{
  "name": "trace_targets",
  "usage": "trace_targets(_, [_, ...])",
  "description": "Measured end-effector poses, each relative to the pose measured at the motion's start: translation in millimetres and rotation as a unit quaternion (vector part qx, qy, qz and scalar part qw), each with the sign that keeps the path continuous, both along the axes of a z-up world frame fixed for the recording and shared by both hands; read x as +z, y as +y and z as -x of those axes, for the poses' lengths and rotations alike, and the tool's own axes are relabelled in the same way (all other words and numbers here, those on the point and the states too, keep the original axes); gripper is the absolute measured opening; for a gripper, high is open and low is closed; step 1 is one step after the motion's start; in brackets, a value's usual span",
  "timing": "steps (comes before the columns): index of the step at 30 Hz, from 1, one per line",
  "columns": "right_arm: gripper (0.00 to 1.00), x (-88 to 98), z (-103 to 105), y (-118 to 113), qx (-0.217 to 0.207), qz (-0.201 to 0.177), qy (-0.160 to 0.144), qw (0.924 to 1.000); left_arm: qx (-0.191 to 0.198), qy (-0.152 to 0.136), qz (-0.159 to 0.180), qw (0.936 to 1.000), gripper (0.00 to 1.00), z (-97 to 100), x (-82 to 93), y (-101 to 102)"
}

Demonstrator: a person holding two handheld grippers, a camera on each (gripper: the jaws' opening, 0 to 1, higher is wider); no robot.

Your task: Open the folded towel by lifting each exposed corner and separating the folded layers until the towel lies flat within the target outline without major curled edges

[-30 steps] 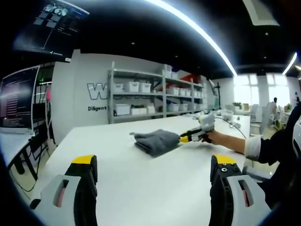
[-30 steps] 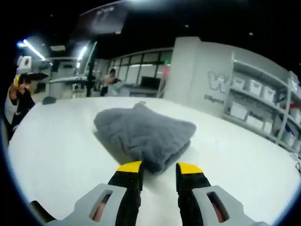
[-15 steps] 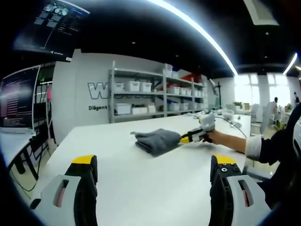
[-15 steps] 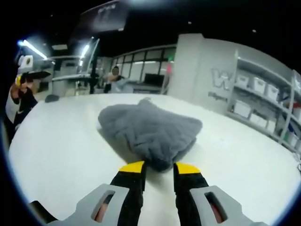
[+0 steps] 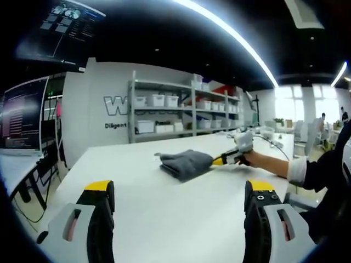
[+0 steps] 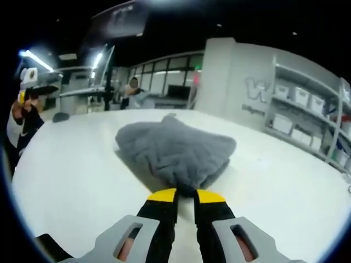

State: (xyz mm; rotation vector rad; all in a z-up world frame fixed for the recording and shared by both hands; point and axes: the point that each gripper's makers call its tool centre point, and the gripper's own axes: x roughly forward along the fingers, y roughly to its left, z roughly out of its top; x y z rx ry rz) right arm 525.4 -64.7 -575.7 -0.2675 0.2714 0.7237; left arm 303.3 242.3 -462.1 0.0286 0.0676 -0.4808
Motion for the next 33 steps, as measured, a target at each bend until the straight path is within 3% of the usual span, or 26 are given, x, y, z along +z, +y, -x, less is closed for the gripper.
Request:
trace_targets(19, [0.01, 1.2, 9, 2, 0.015, -0.009, 0.016, 0.9997, 0.005, 0.010, -0.010, 0.9999, 0.96, -0.7, -5.5, 2])
trace_targets(26, [0.01, 1.9, 13, 4, 0.016, -0.020, 0.026, 0.9993, 0.007, -0.006, -0.004, 1.0000, 0.94, 0.5, 2.2, 4])
trace_targets(33, [0.01, 1.8, 15, 6, 0.027, -0.005, 0.019, 0.9994, 0.009, -0.009, -0.004, 0.9999, 0.93, 0.0, 2.7, 6])
